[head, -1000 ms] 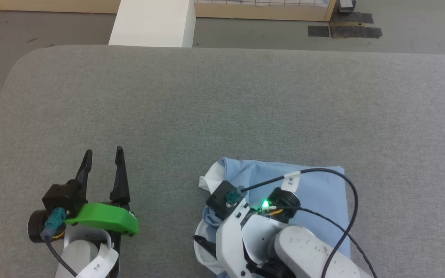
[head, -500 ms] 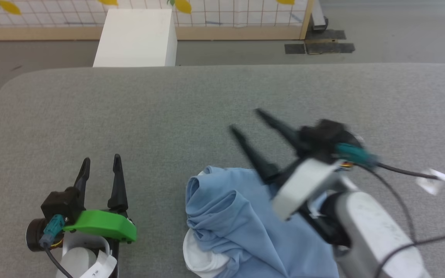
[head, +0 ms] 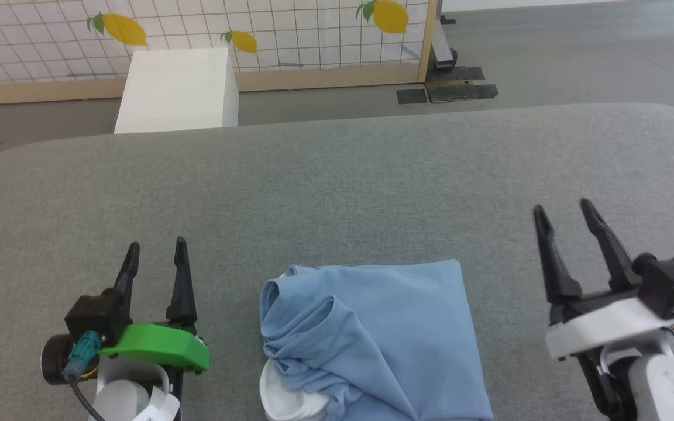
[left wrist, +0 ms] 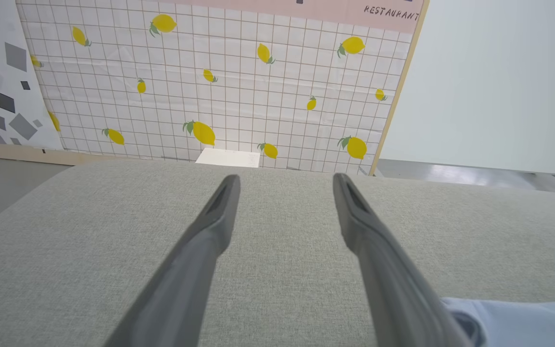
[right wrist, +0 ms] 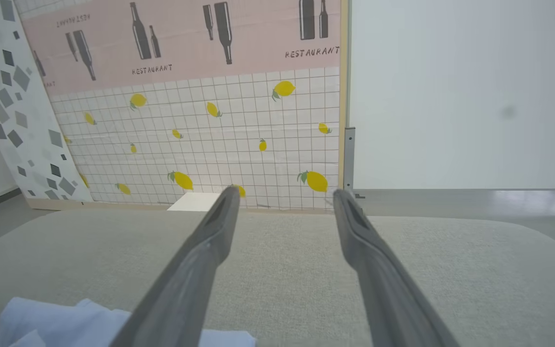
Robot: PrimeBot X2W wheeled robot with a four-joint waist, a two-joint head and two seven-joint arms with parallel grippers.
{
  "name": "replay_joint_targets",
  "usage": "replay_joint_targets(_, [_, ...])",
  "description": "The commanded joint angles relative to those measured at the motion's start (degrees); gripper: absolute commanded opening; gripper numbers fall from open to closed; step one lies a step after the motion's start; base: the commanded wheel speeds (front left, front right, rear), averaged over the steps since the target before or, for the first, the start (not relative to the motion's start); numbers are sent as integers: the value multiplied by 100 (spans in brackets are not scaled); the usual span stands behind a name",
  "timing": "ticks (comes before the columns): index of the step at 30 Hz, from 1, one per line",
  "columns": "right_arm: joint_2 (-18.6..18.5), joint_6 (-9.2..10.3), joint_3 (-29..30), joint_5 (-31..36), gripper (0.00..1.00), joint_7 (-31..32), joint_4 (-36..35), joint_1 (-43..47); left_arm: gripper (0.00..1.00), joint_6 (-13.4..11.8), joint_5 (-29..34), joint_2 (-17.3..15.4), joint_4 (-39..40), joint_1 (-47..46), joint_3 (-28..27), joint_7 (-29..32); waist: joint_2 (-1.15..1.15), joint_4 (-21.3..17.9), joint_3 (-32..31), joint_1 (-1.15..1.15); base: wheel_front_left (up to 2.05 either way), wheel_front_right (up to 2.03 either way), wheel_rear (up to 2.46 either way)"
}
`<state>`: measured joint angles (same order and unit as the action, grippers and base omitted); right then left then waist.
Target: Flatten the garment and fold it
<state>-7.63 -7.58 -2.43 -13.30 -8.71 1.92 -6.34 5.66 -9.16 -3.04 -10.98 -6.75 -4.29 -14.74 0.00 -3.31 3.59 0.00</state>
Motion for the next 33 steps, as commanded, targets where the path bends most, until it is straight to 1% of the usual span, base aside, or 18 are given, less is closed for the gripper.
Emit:
replay_joint_targets(1, [-14,9,65,34,100,-69,62,108,100,-31,-36,16,30,87,21,-26,0,-12,-18,0,0,0,0])
replay_joint_targets(4, [-86,9,131,-27,100,-98,210,233,100,-41,-41,16,66,117,55,-26,0,-20,-44,0,0,0,0])
replay_joint_targets(7, [-133,9,102,-298,100,38,325,328,100,-50,-45,16,91,153,96,-26,0,-22,-72,0,0,0,0])
replay_joint_targets(8, [-112,9,81,-506,100,125,355,358,100,-52,-46,16,96,161,102,-26,0,-24,-77,0,0,0,0])
replay_joint_targets(10, [26,9,91,-1317,100,451,406,402,100,-50,-51,16,100,173,105,-26,0,-33,-80,0,0,0,0])
replay_joint_targets(11, [184,9,266,-2817,100,1341,484,446,100,-47,-50,16,92,179,116,-26,0,-43,-82,0,0,0,0])
replay_joint_targets(13, [257,9,442,-3696,100,1970,527,457,100,-45,-54,16,82,170,128,-26,0,-36,-85,0,0,0,0])
replay_joint_targets(15, [316,9,619,-4419,100,2617,623,463,100,-55,-59,16,85,171,148,-26,0,-31,-85,0,0,0,0])
replay_joint_targets(16, [345,9,723,-4735,100,2935,731,475,100,-59,-60,16,88,172,152,-26,0,-30,-85,0,0,0,0])
replay_joint_targets(17, [374,9,815,-5079,100,3385,897,478,100,-59,-60,16,87,174,154,-26,0,-28,-86,0,0,0,0])
replay_joint_targets(19, [404,9,1004,-5438,100,4048,1229,453,100,-57,-59,16,81,177,159,-26,0,-22,-85,0,0,0,0])
replay_joint_targets(22, [435,9,1229,-5656,100,4761,1709,272,100,-53,-62,16,76,164,162,-26,0,-4,-61,0,0,0,0])
replay_joint_targets(24, [448,9,1323,-5642,100,5052,1994,116,100,-48,-61,16,71,149,158,-26,0,10,-36,0,0,0,0])
replay_joint_targets(30, [470,9,1425,-5423,100,5657,2740,-446,100,-47,-59,16,78,120,175,-26,0,63,68,0,0,0,0])
replay_joint_targets(33, [472,9,1244,-5136,100,5855,3044,-685,100,-50,-54,16,74,93,191,-26,0,105,108,0,0,0,0])
